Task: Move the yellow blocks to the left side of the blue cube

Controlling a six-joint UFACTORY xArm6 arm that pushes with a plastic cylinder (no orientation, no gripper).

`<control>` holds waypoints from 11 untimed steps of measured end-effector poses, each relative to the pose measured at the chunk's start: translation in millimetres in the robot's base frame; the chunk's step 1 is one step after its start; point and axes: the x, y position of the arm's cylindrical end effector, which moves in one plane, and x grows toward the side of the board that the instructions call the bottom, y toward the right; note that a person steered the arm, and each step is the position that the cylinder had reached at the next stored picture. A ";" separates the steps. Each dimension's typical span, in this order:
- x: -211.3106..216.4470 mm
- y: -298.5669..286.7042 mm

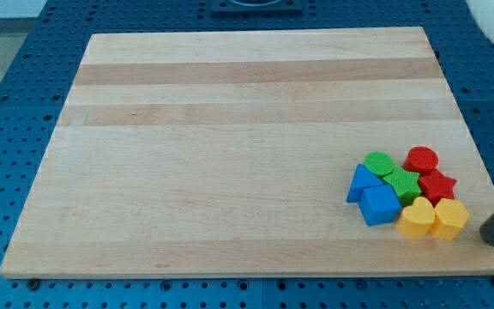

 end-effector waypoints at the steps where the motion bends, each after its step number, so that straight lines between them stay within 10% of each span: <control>1: -7.8 -11.4; 11: 9.6 -184.4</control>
